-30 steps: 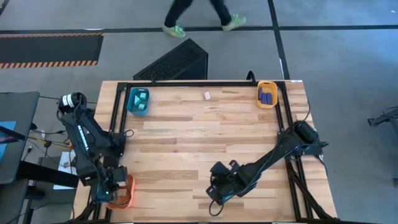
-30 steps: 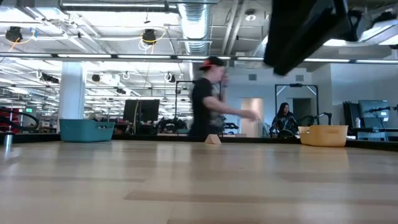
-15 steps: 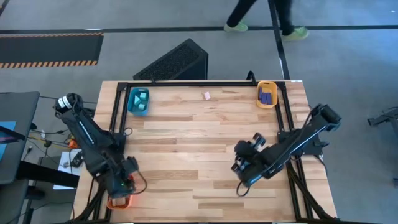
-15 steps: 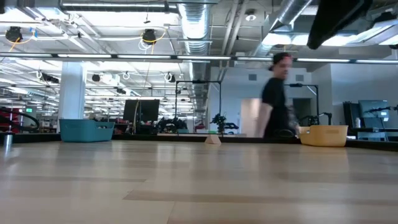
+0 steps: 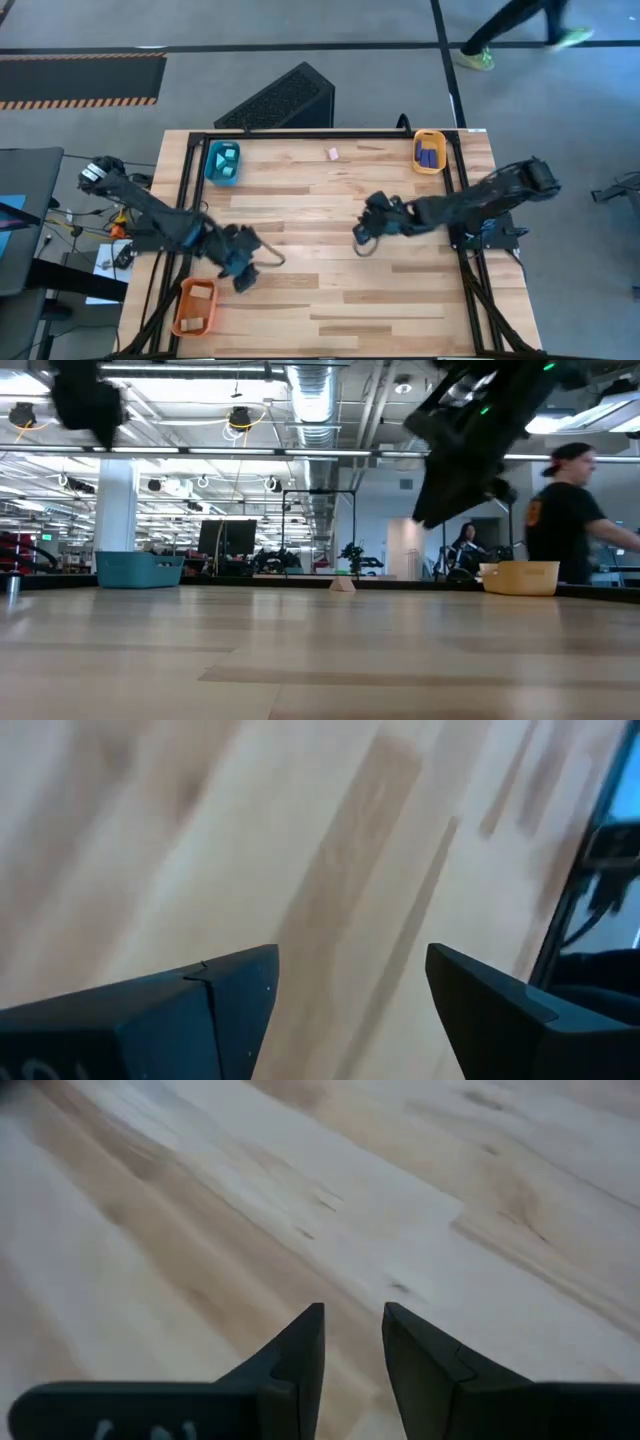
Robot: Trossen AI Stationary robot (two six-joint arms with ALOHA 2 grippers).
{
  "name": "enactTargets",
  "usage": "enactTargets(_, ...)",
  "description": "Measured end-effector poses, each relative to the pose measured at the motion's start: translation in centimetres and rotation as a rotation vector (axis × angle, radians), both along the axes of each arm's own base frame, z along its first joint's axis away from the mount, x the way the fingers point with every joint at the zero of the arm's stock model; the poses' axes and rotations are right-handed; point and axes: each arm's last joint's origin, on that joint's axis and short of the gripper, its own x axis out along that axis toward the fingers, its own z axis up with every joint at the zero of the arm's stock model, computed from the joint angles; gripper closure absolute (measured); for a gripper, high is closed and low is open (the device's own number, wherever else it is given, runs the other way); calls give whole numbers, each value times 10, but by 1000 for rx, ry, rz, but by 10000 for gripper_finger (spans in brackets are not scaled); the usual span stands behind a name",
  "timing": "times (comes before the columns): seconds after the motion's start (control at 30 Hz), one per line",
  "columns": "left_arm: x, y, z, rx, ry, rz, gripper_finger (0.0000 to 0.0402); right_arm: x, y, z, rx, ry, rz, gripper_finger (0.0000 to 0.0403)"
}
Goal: Sort & place blocks by color
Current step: Put the brown block into the orange bin
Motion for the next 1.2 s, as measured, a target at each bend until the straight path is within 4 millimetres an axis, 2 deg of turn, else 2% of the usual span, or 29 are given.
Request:
enactTargets(0.1, 17, 23, 17, 94, -75, -62, 163, 18, -24, -10, 7, 79, 9, 268)
enactTargets(0.2, 35, 54, 32, 237, -171, -62, 163, 34, -54, -13, 18, 123, -32, 248)
enactTargets(0.3, 50, 93, 40, 309, -265, -71, 164, 50, -94, -15, 25, 171, -81, 220)
enactTargets(0.43, 61, 148, 48, 363, -385, -119, 164, 70, -155, -21, 87, 235, -91, 177)
enactTargets(0.6, 53, 220, 52, 459, -469, -98, 164, 85, -233, -25, 176, 305, -120, 146)
enactTargets(0.7, 42, 257, 51, 471, -510, -73, 164, 95, -266, -25, 238, 309, -95, 143)
enactTargets(0.83, 28, 294, 45, 447, -546, -5, 164, 115, -286, -24, 253, 320, -31, 143)
enactTargets(0.93, 21, 312, 39, 461, -523, 37, 164, 129, -293, -27, 256, 343, -5, 143)
enactTargets(1.07, 16, 328, 32, 516, -491, 74, 164, 136, -306, -33, 283, 390, -27, 143)
enactTargets(1.2, 14, 335, 28, 531, -474, 78, 164, 135, -320, -33, 317, 390, -41, 143)
